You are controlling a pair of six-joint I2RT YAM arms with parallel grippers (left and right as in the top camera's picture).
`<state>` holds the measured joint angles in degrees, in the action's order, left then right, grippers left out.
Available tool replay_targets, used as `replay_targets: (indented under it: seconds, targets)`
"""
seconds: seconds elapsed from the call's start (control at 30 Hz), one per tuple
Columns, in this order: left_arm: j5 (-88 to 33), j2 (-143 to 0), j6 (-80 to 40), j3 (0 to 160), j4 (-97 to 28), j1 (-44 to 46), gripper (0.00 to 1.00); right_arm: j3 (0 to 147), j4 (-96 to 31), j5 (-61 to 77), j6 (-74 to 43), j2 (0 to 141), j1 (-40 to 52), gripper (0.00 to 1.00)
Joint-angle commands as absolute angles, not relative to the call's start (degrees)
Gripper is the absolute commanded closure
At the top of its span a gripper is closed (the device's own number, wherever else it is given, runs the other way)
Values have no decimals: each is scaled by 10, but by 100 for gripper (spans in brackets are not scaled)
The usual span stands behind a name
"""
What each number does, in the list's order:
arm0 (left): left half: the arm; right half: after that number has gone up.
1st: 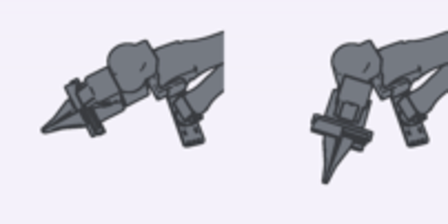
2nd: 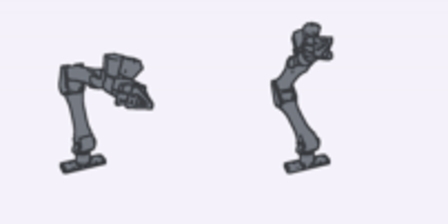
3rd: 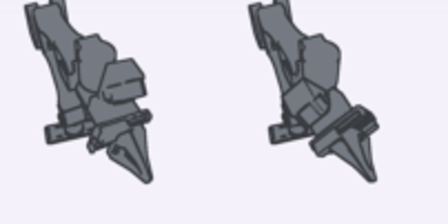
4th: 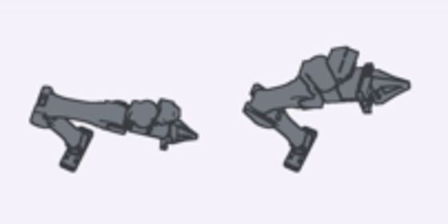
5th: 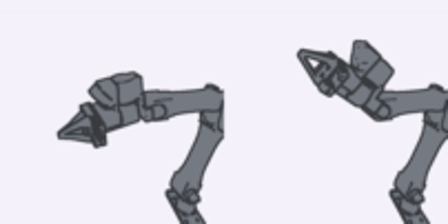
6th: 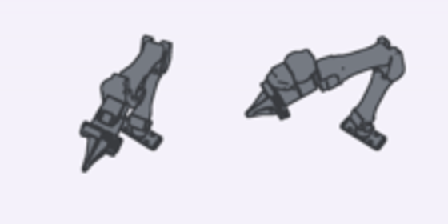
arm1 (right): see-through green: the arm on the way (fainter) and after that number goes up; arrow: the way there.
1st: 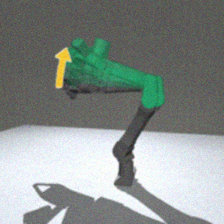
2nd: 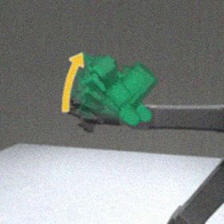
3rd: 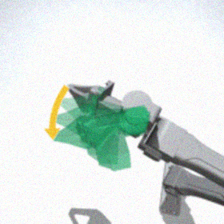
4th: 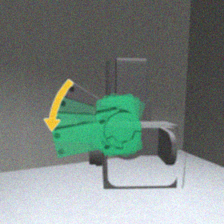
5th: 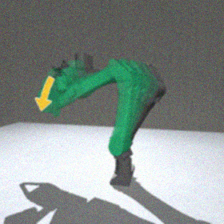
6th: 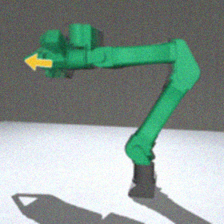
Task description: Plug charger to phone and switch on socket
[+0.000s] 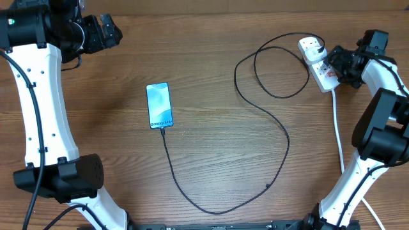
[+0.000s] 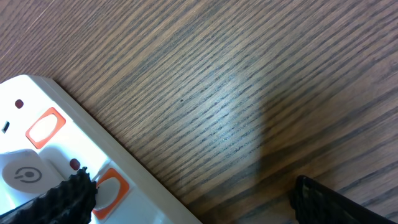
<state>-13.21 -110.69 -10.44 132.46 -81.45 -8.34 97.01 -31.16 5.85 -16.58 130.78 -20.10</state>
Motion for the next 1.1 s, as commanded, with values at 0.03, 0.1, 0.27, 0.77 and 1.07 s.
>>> replay_targets:
  seconds: [0.03, 0.1, 0.27, 0.77, 1.07]
  targets:
    - [-131, -1112, -103, 1325, -814, -82, 0, 929, -342, 71, -175, 1366, -188, 1]
    - [-131, -1112, -103, 1325, -814, -82, 0, 929, -344, 71, -175, 1366, -187, 1]
    - [-131, -1112, -103, 1325, -814, -82, 1, 929, -351, 71, -175, 1367, -182, 1]
    - [-131, -1112, -103, 1325, -814, -82, 1, 900, -340, 72, -175, 1367, -178, 2]
    - [-131, -1112, -103, 1325, -814, -82, 0, 900, -359, 72, -175, 1367, -173, 5]
